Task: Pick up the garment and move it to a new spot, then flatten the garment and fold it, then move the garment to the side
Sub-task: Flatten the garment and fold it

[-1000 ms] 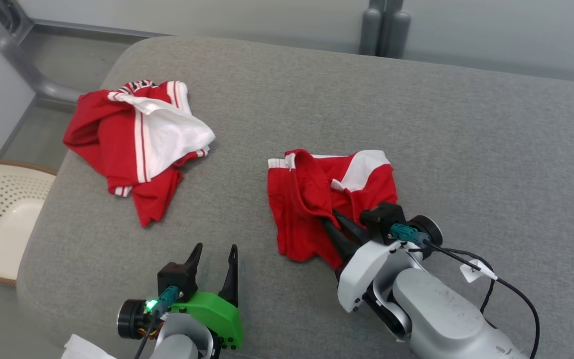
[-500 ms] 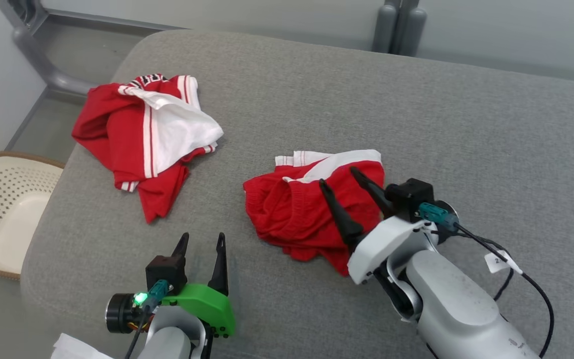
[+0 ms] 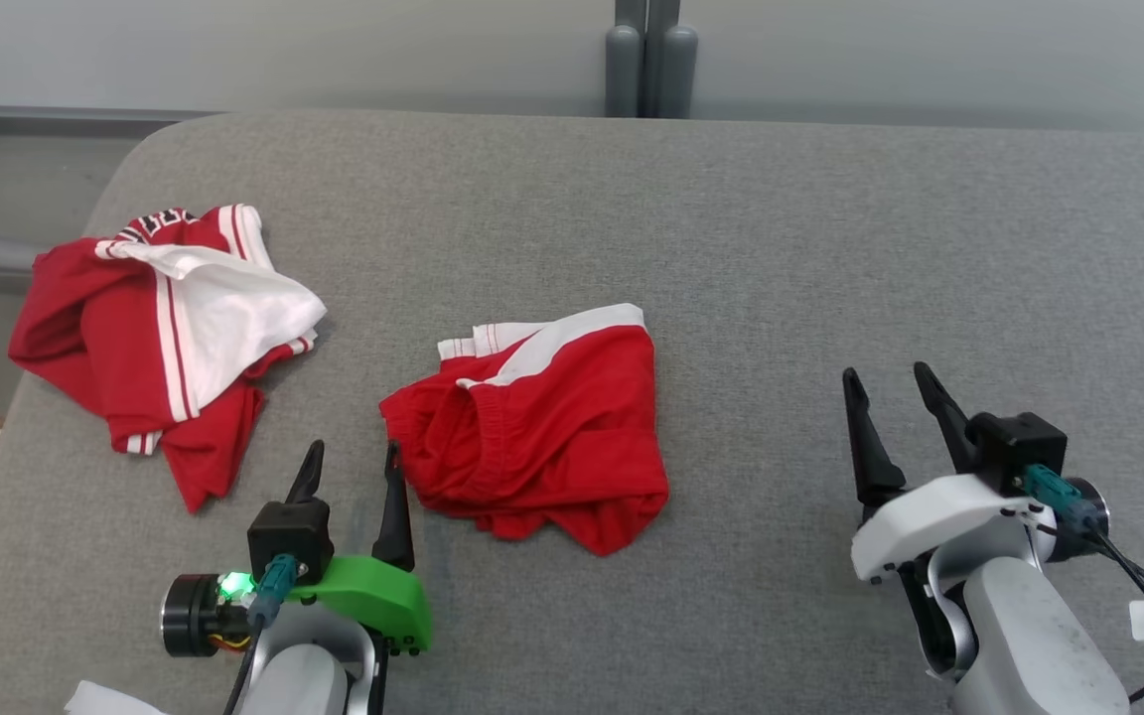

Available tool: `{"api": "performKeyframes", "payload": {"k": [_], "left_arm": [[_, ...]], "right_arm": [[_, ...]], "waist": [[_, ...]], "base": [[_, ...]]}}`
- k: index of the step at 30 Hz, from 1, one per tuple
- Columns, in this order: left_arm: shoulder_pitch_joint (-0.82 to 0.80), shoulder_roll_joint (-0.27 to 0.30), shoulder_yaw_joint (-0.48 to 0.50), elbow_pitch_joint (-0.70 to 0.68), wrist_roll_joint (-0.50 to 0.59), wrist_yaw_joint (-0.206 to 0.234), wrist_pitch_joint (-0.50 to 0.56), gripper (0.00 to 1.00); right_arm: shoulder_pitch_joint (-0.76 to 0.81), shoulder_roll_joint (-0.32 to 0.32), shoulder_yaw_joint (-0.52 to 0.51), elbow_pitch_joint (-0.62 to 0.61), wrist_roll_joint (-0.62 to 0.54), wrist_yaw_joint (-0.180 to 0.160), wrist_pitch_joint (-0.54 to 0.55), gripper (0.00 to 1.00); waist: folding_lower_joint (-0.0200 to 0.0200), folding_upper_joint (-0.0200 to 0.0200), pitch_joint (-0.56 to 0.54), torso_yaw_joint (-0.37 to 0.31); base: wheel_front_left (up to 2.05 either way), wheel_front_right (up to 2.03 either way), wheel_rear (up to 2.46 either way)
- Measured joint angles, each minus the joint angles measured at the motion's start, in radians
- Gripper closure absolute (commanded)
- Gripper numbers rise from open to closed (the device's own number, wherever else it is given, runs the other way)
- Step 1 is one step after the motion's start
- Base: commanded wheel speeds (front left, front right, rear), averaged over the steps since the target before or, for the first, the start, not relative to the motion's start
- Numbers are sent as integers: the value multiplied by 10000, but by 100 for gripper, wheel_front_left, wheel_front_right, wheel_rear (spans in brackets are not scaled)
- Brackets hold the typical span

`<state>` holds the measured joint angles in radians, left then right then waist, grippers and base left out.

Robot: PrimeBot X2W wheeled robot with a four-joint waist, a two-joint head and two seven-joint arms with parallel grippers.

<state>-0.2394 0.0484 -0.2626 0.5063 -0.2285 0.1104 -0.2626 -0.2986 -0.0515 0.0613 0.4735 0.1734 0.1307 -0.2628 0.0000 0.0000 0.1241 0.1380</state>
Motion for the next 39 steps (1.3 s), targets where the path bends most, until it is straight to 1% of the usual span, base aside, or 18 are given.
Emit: {"api": "performKeyframes", "payload": {"k": [5,15,20,30,32,34,39], "left_arm": [[394,0,320,-234,382,81,0,0],[1462,2,648,-410,631,19,0,0],[1587,0,686,-443,637,-48,0,0],[1574,2,625,-520,541,-79,0,0],[1553,2,604,-520,508,-77,0,0],[1501,2,556,-514,456,-75,0,0],[1334,2,359,-443,324,-81,0,0]], "right_arm": [[577,4,-491,-142,151,0,2,0],[1597,8,-523,42,443,0,2,0],[1682,17,-416,58,510,0,2,0],[1640,15,-288,35,591,0,2,0],[1570,4,-46,-2,644,0,2,0],[1362,2,412,-104,800,0,2,0],[416,17,2451,-157,1214,0,2,0]], "waist": [[0,0,-238,-351],[0,0,-948,-663],[0,0,-1090,-723],[0,0,-965,-715],[0,0,-904,-709],[0,0,-825,-682],[0,0,-630,-447]], "base": [[0,0,0],[0,0,0],[0,0,0],[0,0,0],[0,0,0],[0,0,0],[0,0,0]]}}
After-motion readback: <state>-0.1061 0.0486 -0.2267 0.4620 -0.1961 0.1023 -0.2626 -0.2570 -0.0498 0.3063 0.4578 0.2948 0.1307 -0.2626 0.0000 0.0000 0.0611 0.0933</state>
